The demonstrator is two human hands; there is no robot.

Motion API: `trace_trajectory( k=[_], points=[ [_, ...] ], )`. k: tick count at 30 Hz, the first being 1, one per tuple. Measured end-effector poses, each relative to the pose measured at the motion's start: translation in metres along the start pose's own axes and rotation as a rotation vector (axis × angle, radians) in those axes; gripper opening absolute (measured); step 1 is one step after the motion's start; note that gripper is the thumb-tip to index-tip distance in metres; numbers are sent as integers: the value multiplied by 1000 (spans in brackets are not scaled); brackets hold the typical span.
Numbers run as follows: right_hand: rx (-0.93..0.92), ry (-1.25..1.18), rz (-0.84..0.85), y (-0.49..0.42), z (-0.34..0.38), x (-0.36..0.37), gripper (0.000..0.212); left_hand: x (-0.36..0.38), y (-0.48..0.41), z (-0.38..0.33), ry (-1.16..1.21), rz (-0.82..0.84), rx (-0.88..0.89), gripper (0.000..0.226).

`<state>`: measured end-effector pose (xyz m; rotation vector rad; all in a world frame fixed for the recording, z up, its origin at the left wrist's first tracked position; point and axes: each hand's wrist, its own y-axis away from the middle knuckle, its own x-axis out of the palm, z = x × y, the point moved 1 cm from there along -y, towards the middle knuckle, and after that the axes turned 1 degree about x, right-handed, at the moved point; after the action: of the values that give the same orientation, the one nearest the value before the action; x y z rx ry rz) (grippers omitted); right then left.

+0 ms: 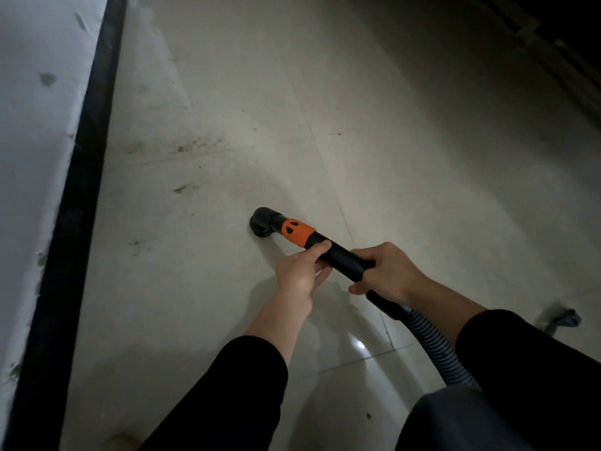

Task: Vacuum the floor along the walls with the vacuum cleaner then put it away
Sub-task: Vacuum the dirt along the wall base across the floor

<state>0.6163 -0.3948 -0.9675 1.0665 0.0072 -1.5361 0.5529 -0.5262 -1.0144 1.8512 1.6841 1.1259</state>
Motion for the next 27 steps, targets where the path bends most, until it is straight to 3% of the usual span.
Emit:
trace_trajectory(
  k=[27],
  points=[
    [-106,20,109,-9,75,70,35,-90,7,-38,201,-142,29,19]
  ],
)
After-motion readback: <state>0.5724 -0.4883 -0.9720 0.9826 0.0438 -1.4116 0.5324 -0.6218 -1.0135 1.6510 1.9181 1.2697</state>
